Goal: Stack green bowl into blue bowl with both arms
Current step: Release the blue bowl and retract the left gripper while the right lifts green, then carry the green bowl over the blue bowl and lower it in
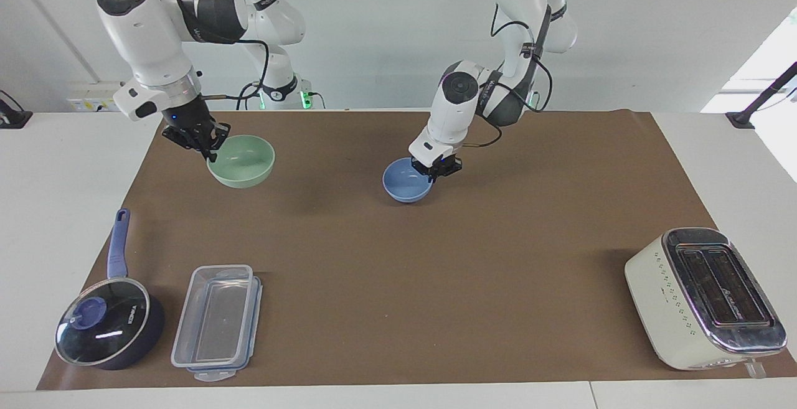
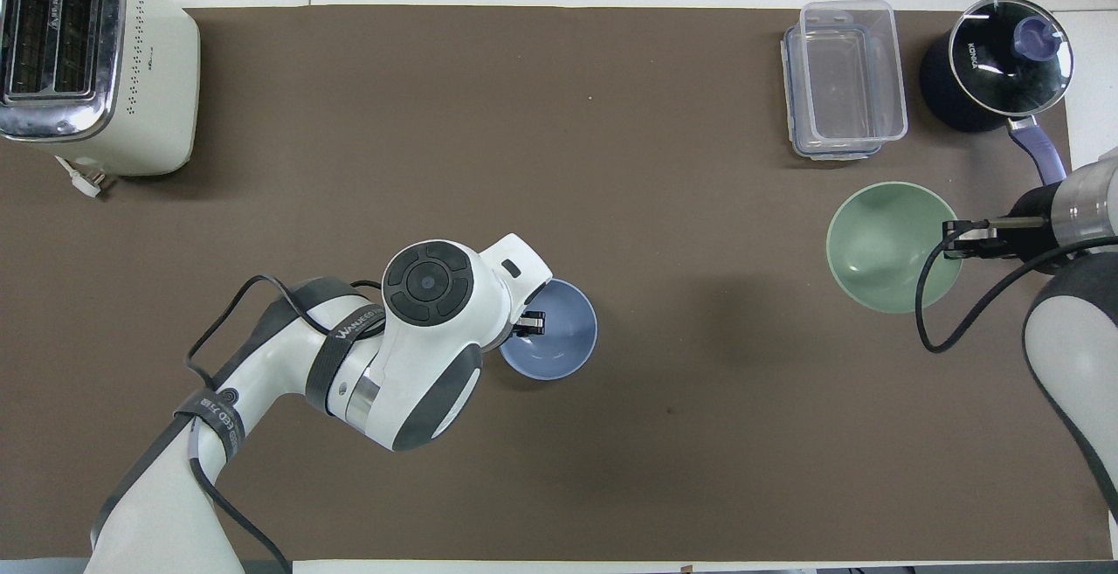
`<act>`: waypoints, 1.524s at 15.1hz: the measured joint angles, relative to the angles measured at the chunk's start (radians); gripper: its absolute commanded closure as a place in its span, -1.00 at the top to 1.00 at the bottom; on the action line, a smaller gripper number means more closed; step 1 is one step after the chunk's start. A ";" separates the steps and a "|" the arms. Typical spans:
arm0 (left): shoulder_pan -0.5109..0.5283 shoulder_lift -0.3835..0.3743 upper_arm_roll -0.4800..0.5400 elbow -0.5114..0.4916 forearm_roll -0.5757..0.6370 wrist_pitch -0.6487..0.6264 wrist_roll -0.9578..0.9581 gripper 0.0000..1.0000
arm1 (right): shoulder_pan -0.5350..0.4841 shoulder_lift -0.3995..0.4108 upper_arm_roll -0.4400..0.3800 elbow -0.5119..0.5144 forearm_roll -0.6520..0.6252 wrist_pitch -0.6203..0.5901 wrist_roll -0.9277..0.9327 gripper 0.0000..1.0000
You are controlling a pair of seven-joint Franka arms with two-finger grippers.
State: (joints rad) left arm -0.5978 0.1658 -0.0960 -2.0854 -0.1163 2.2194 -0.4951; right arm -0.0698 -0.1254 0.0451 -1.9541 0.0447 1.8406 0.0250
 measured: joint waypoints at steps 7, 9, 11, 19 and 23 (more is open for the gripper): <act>0.189 -0.132 0.026 0.196 -0.039 -0.302 0.063 1.00 | 0.023 0.022 0.001 0.053 -0.003 -0.045 0.013 -1.00; 0.337 -0.174 0.037 0.304 -0.039 -0.469 0.183 1.00 | 0.082 0.032 0.002 0.057 -0.027 -0.045 0.084 -1.00; 0.464 -0.190 0.042 0.363 -0.020 -0.575 0.330 1.00 | 0.167 0.054 0.004 0.059 -0.032 -0.041 0.195 -1.00; 0.550 -0.183 0.028 0.501 0.079 -0.774 0.447 1.00 | 0.463 0.210 0.013 0.072 0.016 0.123 0.601 -1.00; 0.549 -0.181 0.027 0.537 0.090 -0.823 0.447 1.00 | 0.547 0.249 0.014 0.067 0.064 0.180 0.659 -1.00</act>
State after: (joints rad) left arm -0.0489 -0.0155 -0.0695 -1.5485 -0.0263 1.3959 -0.0485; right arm 0.4775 0.1234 0.0591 -1.8870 0.1090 2.0207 0.6843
